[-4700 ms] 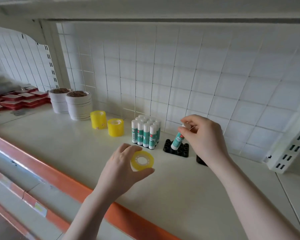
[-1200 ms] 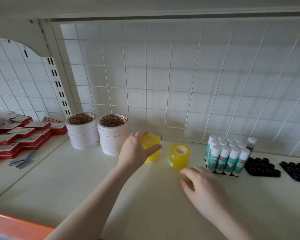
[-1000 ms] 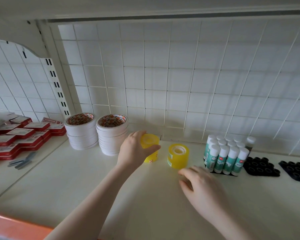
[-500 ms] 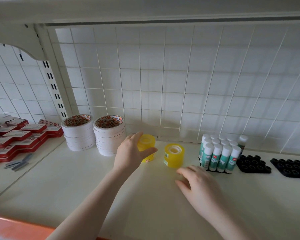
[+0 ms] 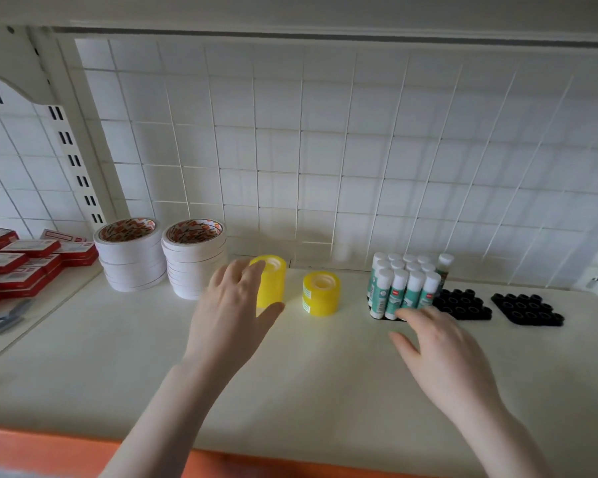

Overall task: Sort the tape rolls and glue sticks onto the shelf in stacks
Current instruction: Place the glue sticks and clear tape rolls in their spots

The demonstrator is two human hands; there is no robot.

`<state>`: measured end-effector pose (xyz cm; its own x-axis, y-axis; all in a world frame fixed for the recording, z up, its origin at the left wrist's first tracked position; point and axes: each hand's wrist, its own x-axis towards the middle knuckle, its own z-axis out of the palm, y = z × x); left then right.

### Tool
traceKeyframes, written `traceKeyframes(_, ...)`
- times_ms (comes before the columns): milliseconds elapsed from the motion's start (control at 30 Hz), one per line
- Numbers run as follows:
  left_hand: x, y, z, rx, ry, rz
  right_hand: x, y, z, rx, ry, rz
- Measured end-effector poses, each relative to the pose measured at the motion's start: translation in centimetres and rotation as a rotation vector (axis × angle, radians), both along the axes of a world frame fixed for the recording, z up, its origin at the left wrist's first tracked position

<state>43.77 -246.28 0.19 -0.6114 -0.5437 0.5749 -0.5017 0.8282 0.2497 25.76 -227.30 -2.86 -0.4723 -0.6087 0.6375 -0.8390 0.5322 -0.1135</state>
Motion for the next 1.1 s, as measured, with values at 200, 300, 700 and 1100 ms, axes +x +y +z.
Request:
traceKeyframes(200,-0.8,4.8,-1.5,0.019,-0.085,0.062,-3.4,5.7,-0.3,0.003,-0.022,-0.09)
traceKeyframes(300,-3.1,8.4,-2.0,0.048,-0.094,0.07,-5.6,9.2,-0.5,-0.012,-0.024,-0.12)
traceKeyframes(700,-20.7,29.8,-1.8,0.192,0.067,0.059,-21.3,28.3,0.1,-0.063,0.015,-0.087)
traceKeyframes(1100,-27.1,39.6,-1.0,0.247,0.046,-0.076,-25.2,40.4,-0.4,-0.154,0.005,-0.233)
